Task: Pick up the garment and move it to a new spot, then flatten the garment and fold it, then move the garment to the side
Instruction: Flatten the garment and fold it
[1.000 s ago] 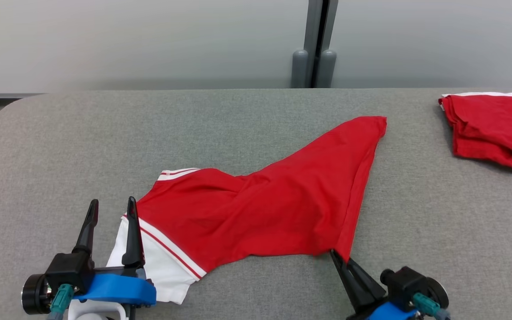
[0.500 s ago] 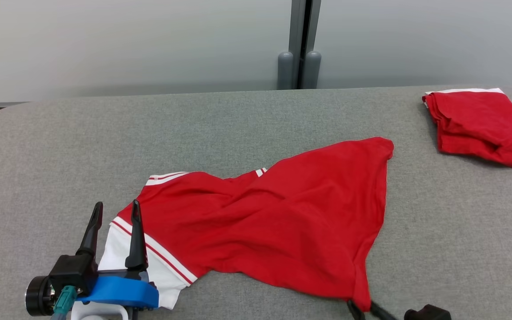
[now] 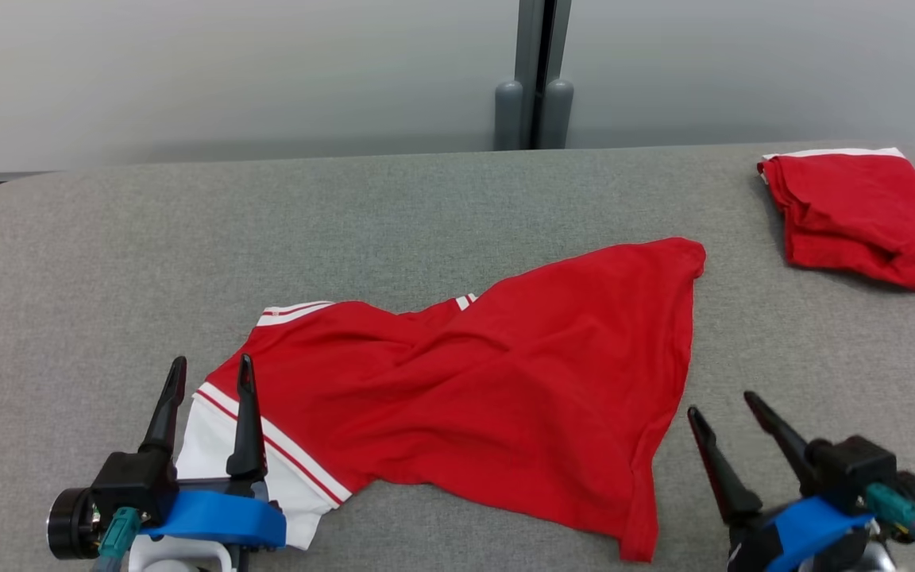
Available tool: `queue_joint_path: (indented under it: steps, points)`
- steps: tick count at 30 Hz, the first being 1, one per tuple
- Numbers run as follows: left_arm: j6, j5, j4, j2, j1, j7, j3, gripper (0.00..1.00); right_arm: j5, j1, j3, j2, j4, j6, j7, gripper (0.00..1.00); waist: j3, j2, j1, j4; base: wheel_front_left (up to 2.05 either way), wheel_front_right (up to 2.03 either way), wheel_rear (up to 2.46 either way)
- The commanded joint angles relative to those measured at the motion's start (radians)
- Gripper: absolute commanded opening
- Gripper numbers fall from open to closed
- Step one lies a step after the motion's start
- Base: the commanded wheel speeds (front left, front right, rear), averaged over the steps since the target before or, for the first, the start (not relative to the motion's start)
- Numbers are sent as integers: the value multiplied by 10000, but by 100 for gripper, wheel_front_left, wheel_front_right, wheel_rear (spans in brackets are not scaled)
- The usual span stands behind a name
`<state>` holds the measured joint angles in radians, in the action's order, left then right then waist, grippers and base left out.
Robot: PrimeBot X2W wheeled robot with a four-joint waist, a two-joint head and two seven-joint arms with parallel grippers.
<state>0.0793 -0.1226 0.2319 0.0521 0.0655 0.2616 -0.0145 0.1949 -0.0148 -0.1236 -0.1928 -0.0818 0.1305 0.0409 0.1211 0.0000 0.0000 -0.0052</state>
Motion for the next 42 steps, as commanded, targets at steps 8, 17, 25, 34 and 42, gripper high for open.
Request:
queue_joint_path:
  steps: [8, 17, 25, 34, 42]
  points:
    - [66, 65, 25, -15, 505, 47, -57, 100, -424, 1662, 243, 116, -1564, 6, 11, 100, 462, 0, 0, 298, 0, 0, 0]
    - [74, -5, 77, -18, 815, 47, -150, 100, -657, 2924, 486, 267, -4120, 6, 327, 100, 819, 0, 0, 603, 0, 0, 0]
    - [39, -75, 133, -20, 878, 47, -169, 100, -284, 3638, 118, 533, -5805, 6, 721, 82, 889, 0, 0, 670, 0, 0, 0]
    - [22, -25, 233, -21, 799, 47, -134, 100, 764, 4353, -447, 685, -6611, 6, 1537, 0, 649, 0, 0, 594, 0, 0, 0]
    - [71, 38, 265, -21, 425, 47, 10, 100, 2101, 4167, -1364, 262, -4952, 6, 2110, 0, 50, 0, 0, 296, 0, 0, 0]
